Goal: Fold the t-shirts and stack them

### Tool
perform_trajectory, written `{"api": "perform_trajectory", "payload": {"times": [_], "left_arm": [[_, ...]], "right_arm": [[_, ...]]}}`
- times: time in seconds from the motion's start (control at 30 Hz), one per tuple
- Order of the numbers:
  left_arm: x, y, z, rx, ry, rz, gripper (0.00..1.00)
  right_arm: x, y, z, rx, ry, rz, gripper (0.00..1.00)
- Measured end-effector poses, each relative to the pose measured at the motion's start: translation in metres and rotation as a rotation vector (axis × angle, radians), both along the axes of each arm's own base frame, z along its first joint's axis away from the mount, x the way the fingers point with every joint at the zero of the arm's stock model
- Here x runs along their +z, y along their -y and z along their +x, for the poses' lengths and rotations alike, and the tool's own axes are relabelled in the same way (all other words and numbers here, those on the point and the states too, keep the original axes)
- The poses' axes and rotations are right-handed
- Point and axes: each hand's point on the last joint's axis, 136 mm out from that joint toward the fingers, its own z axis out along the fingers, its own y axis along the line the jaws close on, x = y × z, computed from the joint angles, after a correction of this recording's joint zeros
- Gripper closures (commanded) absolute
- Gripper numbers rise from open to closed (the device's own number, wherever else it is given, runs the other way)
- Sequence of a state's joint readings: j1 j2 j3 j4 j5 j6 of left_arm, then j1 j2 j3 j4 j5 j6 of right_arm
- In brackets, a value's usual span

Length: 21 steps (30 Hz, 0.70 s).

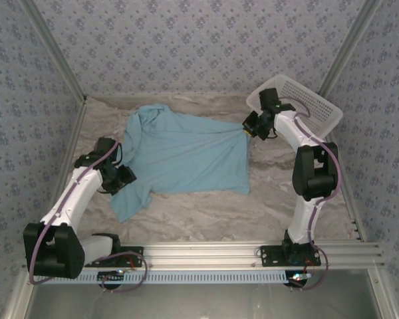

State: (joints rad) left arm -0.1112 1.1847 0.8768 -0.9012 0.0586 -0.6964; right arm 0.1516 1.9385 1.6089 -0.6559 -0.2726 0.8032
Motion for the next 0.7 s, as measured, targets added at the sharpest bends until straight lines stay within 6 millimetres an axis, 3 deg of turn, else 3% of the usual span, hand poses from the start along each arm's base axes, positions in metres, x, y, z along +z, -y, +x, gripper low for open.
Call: {"api": "perform_trajectory", "payload": {"times": [0.23, 0.37, 0.47, 0.57, 0.63, 0.7], "left_arm": [[-0.006, -0.001, -0.011, -0.007, -0.049, 0.008, 0.49], [-0.022, 0.002, -0.027, -0.018, -0.111, -0.006, 0.48], [-0.037, 0.009, -0.039, -0.041, -0.177, -0.015, 0.47], [-0.048, 0.015, -0.044, -0.071, -0.229, -0.014, 0.46], [-0.053, 0.020, -0.046, -0.086, -0.239, -0.014, 0.46], [-0.058, 0.025, -0.051, -0.104, -0.248, -0.012, 0.45]], "right_arm": [[0.021, 0.025, 0.035, -0.031, 0.058, -0.013, 1.00], [0.024, 0.035, 0.057, -0.039, 0.068, -0.018, 0.98], [0.025, 0.036, 0.069, -0.025, 0.077, -0.022, 0.71], [0.023, 0.036, 0.063, 0.005, 0.062, -0.045, 0.55], [0.021, 0.037, 0.053, 0.015, 0.055, -0.067, 0.52], [0.020, 0.040, 0.028, 0.017, 0.026, -0.087, 0.51]]}}
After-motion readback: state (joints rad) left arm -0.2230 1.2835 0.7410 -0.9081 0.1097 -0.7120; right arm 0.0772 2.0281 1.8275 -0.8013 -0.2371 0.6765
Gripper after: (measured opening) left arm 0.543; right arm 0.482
